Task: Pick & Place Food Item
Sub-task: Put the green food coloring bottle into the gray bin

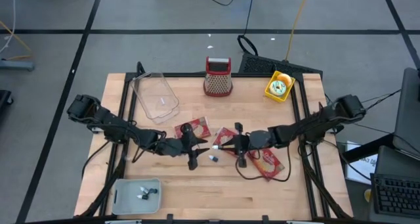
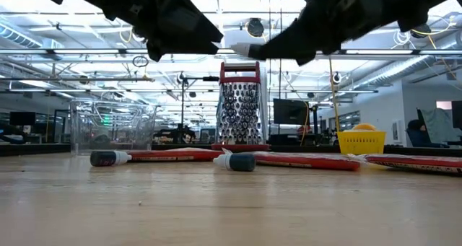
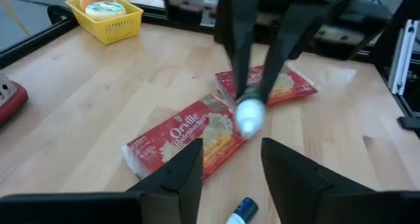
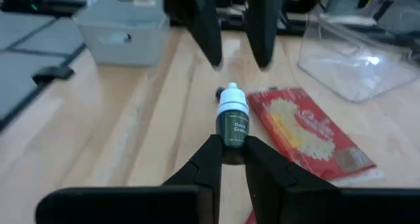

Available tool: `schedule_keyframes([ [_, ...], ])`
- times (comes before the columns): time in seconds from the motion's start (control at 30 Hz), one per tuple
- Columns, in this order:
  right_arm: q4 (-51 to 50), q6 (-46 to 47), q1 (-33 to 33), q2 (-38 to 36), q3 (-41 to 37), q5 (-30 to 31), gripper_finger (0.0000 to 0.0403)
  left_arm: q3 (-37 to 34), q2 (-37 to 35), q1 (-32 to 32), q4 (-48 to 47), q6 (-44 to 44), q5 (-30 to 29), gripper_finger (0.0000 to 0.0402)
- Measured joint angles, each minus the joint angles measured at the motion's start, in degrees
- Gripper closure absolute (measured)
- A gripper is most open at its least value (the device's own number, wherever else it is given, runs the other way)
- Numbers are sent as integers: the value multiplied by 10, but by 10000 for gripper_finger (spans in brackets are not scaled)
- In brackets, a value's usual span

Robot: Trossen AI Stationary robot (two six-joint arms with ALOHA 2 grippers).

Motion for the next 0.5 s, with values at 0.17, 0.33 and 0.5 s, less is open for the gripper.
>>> schedule_keyframes([
  [0.17,-1,-6,12,-13,0,0,365,0,1,9,9,-1,34,191],
  [0.33,5,-11,15,-12,0,0,365,0,19,15,78,10,55,149],
  [0.5,12,-11,15,-12,0,0,365,0,53,15,128,43,70,138],
])
